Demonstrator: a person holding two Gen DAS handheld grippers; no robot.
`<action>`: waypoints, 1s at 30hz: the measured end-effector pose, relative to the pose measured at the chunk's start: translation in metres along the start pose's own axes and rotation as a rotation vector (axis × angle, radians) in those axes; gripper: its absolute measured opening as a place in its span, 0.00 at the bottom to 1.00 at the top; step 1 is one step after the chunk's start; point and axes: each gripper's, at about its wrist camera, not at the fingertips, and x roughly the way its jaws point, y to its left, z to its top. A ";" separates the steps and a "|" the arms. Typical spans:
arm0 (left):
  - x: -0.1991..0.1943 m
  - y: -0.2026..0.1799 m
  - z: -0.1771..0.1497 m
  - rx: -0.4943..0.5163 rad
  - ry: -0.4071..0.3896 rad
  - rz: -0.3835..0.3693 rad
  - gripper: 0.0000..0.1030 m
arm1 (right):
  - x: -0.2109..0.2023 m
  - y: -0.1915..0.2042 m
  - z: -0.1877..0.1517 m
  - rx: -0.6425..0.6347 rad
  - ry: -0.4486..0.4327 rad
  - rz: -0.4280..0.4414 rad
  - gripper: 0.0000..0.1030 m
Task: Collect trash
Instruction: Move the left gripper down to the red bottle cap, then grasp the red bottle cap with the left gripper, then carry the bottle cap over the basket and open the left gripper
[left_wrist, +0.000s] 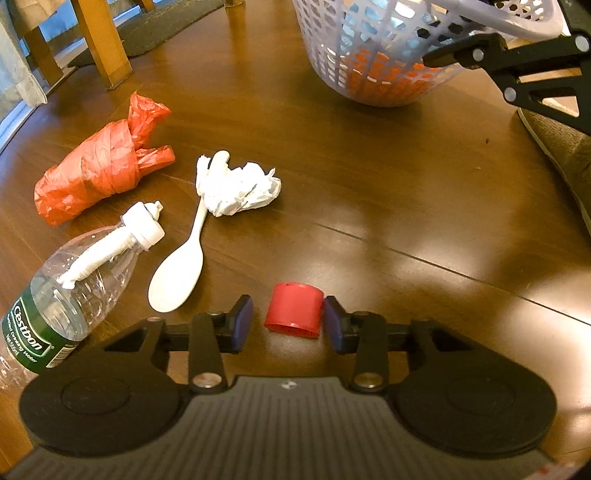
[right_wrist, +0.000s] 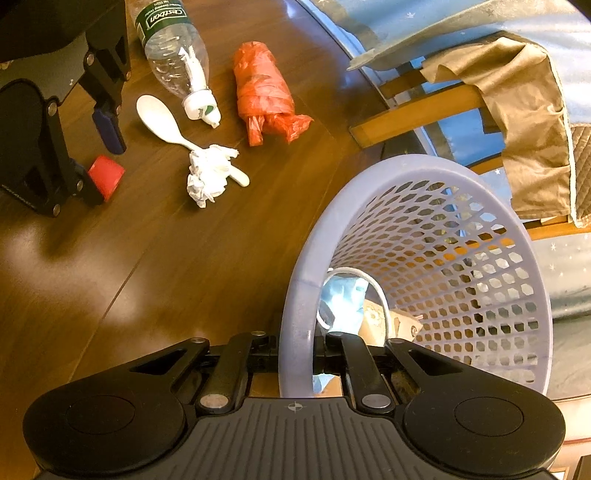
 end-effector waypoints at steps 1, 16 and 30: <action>0.000 -0.001 0.000 0.005 0.003 -0.001 0.28 | 0.000 0.000 0.000 0.000 0.000 0.001 0.05; -0.025 0.003 0.011 -0.028 -0.024 -0.007 0.28 | -0.005 0.000 0.003 -0.004 -0.008 0.006 0.02; -0.100 0.018 0.061 -0.024 -0.140 -0.025 0.28 | -0.009 -0.004 0.005 -0.007 -0.006 0.028 0.02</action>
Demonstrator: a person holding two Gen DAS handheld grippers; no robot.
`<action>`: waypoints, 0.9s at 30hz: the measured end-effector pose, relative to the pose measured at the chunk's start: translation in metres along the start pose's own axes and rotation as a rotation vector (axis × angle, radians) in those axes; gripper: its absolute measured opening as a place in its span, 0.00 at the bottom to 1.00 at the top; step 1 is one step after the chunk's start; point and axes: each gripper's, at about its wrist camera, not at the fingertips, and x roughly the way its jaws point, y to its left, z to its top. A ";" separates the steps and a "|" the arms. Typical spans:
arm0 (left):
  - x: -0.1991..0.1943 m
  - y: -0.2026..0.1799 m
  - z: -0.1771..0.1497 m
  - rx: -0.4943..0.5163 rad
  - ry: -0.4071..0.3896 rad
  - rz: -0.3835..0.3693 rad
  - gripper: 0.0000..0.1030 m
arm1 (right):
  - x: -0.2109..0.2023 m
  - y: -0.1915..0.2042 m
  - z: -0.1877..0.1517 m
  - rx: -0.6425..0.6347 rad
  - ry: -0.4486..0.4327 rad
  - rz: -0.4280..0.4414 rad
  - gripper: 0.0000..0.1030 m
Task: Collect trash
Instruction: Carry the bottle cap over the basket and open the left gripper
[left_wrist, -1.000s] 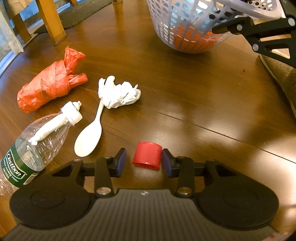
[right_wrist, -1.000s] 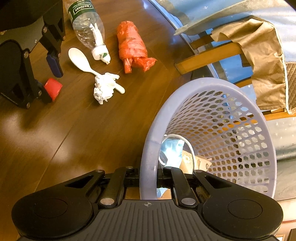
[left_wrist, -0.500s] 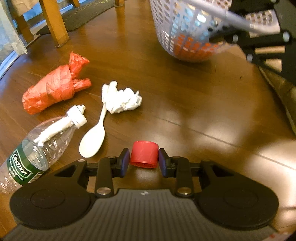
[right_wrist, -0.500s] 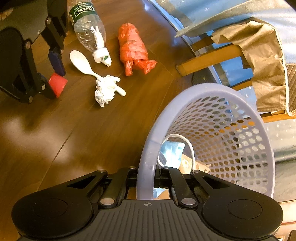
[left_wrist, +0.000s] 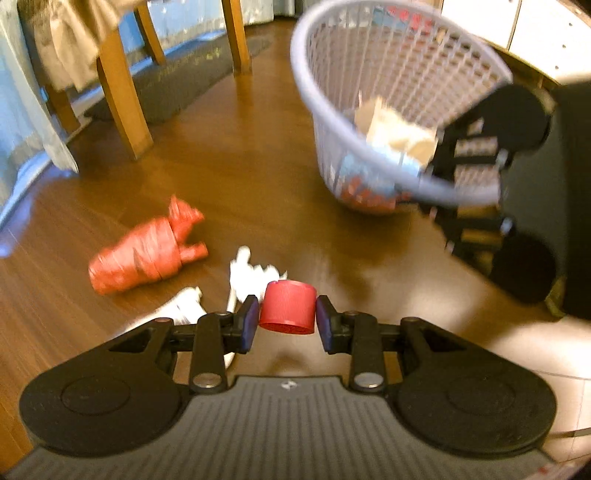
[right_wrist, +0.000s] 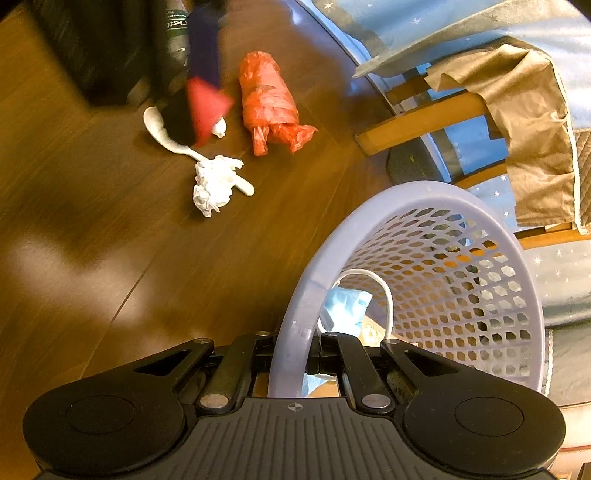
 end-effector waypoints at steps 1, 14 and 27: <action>-0.006 0.001 0.005 0.002 -0.012 0.000 0.28 | 0.000 0.000 0.000 -0.003 0.000 0.002 0.02; -0.066 -0.013 0.083 0.029 -0.199 -0.058 0.28 | -0.006 0.010 -0.003 -0.060 -0.011 0.019 0.02; -0.045 -0.031 0.120 0.006 -0.232 -0.103 0.45 | -0.009 0.012 -0.004 -0.067 -0.023 0.022 0.01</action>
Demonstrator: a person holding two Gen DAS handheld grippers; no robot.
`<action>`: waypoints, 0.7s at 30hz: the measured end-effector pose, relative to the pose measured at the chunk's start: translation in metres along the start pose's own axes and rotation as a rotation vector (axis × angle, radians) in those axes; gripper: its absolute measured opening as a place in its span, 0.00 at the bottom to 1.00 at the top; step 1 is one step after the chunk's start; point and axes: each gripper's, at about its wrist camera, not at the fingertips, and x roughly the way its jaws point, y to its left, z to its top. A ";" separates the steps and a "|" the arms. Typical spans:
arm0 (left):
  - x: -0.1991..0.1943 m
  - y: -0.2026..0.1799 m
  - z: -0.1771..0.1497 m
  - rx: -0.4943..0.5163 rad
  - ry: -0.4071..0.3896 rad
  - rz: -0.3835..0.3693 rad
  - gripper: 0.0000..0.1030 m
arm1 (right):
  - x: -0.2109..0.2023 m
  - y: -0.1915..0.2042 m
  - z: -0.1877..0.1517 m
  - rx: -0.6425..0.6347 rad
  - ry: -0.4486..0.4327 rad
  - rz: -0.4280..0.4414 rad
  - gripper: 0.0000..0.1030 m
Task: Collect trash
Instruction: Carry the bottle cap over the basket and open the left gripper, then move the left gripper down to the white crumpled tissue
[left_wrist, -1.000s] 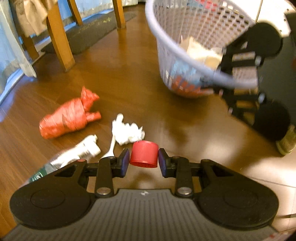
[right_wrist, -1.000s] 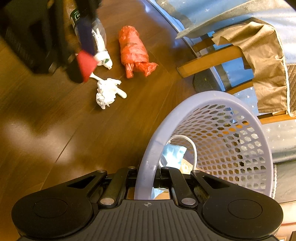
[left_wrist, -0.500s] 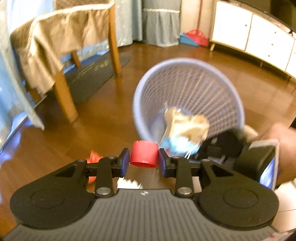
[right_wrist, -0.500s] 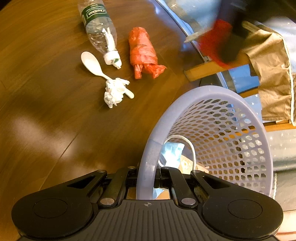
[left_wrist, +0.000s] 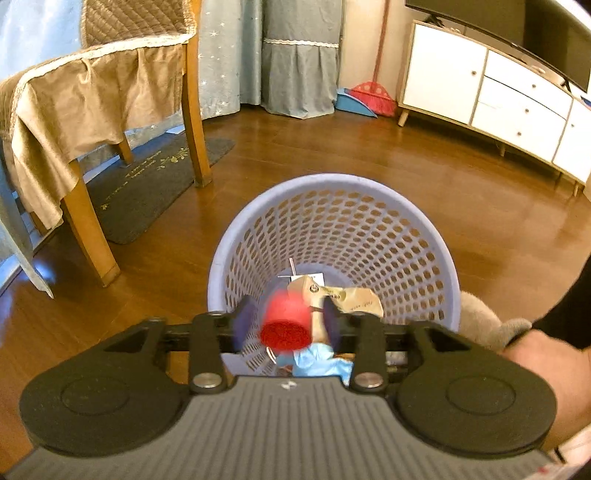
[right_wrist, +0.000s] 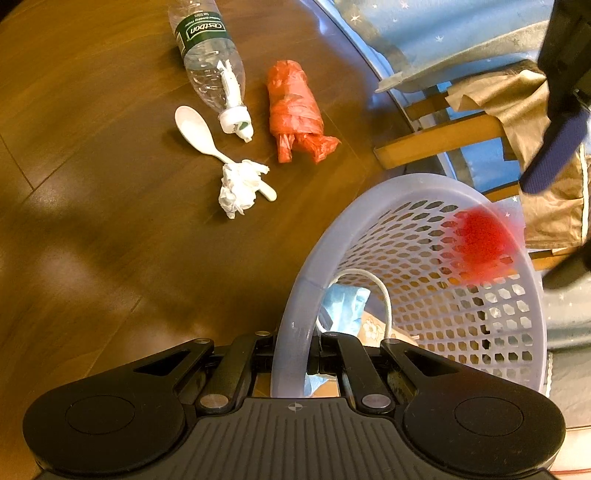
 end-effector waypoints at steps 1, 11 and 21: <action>0.001 0.001 0.001 -0.008 -0.003 0.002 0.45 | 0.000 -0.001 0.001 0.003 0.001 0.000 0.01; -0.026 0.035 -0.023 -0.036 0.025 0.092 0.45 | -0.001 -0.002 0.001 0.019 0.003 0.003 0.02; -0.054 0.068 -0.055 -0.065 0.074 0.169 0.45 | -0.002 -0.004 -0.003 0.021 0.003 0.013 0.02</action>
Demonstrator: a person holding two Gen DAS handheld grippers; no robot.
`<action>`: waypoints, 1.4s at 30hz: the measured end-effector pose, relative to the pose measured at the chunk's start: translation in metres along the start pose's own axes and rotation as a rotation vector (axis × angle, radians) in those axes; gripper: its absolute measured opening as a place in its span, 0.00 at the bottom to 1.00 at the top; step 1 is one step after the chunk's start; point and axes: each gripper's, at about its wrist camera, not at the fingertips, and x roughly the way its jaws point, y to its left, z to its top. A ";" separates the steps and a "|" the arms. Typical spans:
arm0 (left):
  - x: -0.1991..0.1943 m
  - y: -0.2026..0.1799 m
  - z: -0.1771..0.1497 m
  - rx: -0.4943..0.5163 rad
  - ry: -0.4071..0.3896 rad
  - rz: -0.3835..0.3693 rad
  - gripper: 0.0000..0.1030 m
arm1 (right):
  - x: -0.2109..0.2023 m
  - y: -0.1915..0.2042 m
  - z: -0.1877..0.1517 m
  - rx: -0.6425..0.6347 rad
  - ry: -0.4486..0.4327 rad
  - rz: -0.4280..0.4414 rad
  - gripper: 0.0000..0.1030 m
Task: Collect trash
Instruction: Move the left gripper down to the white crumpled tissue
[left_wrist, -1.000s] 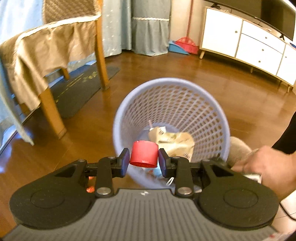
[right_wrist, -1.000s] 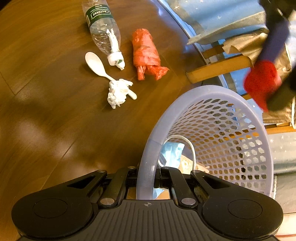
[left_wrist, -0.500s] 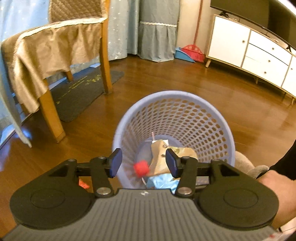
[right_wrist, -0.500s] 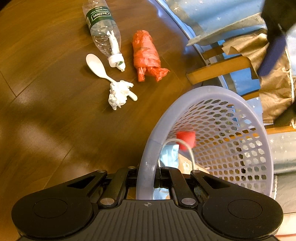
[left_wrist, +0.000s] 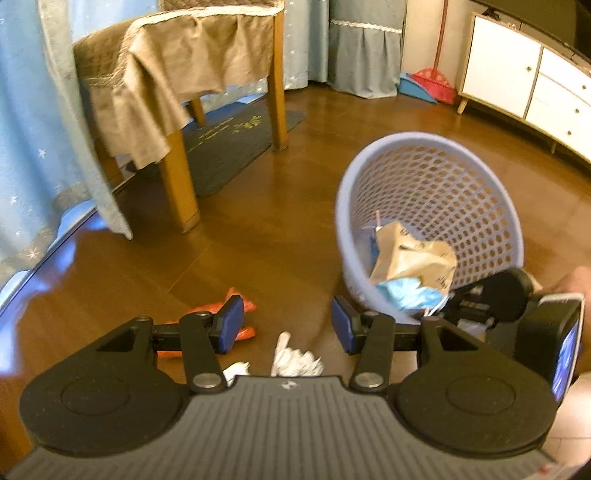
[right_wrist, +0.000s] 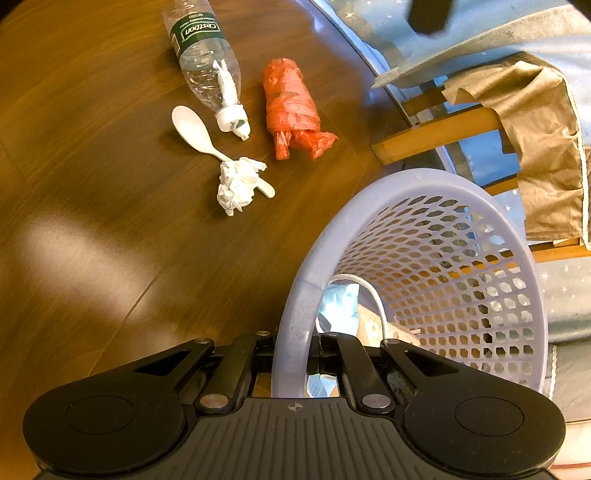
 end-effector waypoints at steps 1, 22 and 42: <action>-0.002 0.003 -0.002 0.003 0.004 0.004 0.45 | 0.000 0.000 -0.001 -0.005 0.001 0.002 0.02; -0.022 0.044 -0.026 -0.007 0.121 0.117 0.47 | -0.005 -0.015 -0.007 -0.032 0.013 0.067 0.02; 0.039 0.044 -0.092 0.039 0.083 0.073 0.50 | -0.007 -0.011 -0.018 -0.141 -0.017 0.077 0.03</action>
